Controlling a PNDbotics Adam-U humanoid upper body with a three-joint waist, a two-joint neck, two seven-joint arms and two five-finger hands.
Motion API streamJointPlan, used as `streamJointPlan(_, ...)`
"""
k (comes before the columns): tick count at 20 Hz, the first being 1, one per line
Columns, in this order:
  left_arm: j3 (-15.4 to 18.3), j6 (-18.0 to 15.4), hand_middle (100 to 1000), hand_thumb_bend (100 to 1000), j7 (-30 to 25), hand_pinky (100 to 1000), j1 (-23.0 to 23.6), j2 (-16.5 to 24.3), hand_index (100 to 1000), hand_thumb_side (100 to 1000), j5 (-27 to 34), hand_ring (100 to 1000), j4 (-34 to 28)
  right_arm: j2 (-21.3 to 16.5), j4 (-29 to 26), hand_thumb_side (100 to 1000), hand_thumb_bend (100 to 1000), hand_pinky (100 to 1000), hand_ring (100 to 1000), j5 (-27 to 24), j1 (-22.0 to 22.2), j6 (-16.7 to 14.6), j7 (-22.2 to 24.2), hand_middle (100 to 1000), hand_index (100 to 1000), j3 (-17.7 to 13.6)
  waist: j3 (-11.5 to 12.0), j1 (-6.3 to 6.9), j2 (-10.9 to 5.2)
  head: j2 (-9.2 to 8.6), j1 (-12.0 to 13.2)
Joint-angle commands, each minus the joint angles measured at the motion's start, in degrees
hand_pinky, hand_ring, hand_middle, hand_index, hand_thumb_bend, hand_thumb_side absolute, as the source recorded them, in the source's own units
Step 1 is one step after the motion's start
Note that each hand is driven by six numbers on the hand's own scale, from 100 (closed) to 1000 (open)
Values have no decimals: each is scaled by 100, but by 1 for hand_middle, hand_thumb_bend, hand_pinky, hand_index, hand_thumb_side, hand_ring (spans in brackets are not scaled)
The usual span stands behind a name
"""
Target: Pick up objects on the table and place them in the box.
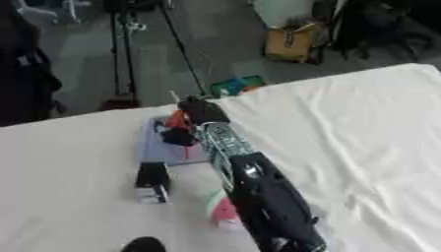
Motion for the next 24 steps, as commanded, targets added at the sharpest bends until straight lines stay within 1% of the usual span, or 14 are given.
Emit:
streamJointPlan(1, -7, 4, 758, 100, -15, 672, -11, 48, 662, 827, 18, 673, -81, -74, -243, 960, 378, 949, 1000, 513, -194, 24, -137, 1000, 1000, 76, 12, -16, -163, 3, -10)
streamJointPlan(2, -5, 7, 759, 100, -16, 672, -7, 51, 662, 829, 17, 673, -81, -107, -217, 941, 407, 938, 1000, 838, -202, 30, -173, 1000, 1000, 127, 8, -20, -163, 7, -15)
streamJointPlan(4, -4, 12, 759, 100, -15, 672, -8, 51, 662, 829, 20, 673, -81, -114, -139, 941, 407, 938, 1000, 1455, -222, -8, -228, 1000, 1000, 153, 3, -16, -160, 1, -27)
streamJointPlan(6, -4, 13, 759, 100, -17, 672, -8, 50, 662, 829, 21, 674, -81, -98, -142, 932, 412, 937, 1000, 1770, -234, -49, -258, 1000, 1000, 95, 0, -11, -159, -4, -25)
streamJointPlan(8, -5, 15, 760, 100, -23, 673, 1, 42, 662, 829, 19, 675, -81, -92, -225, 927, 398, 938, 1000, 1894, -268, -90, -291, 1000, 1000, 57, -7, -5, -160, -8, -22)
streamJointPlan(10, -2, 21, 760, 100, -25, 673, 7, 37, 662, 828, 17, 674, -81, -94, -370, 919, 387, 938, 1000, 1812, -300, -183, -297, 1000, 1000, 64, -19, -1, -164, -5, -19)
streamJointPlan(13, 1, 17, 759, 100, -27, 672, 7, 46, 662, 829, 11, 674, -81, -134, -650, 903, 378, 937, 1000, 1582, -351, -333, -283, 1000, 1000, 162, -31, 2, -187, 12, -15)
streamJointPlan(17, 4, 13, 759, 100, -18, 672, 17, 49, 662, 830, 6, 674, -81, -223, -1042, 888, 353, 935, 1000, 1285, -390, -430, -332, 1000, 1000, 307, -47, -3, -209, 36, -5)
streamJointPlan(18, 7, 12, 759, 100, -15, 672, 20, 49, 662, 832, 4, 674, -81, -265, -1193, 893, 287, 931, 1000, 1185, -408, -461, -384, 1000, 1000, 365, -58, -6, -218, 49, 8)
streamJointPlan(19, 12, 9, 759, 100, -9, 672, 22, 53, 662, 832, 0, 674, -81, -339, -1433, 893, 287, 931, 1000, 1009, -406, -518, -469, 1000, 1000, 459, -75, -9, -224, 61, 27)
streamJointPlan(21, 15, 3, 759, 100, -3, 671, 23, 57, 662, 835, -7, 674, -81, -497, -1875, 900, 238, 930, 1000, 653, -375, -621, -564, 1000, 1000, 649, -101, -14, -234, 80, 57)
streamJointPlan(23, 14, -2, 759, 100, -3, 672, 23, 60, 662, 835, -13, 674, -81, -624, -2220, 901, 231, 930, 1000, 352, -324, -678, -553, 1000, 1000, 788, -113, -17, -238, 90, 72)
streamJointPlan(24, 18, -3, 760, 100, -1, 672, 25, 64, 663, 838, -16, 674, -81, -738, -2372, 900, 100, 924, 1000, 329, -320, -646, -568, 1000, 1000, 872, -121, -24, -243, 105, 87)
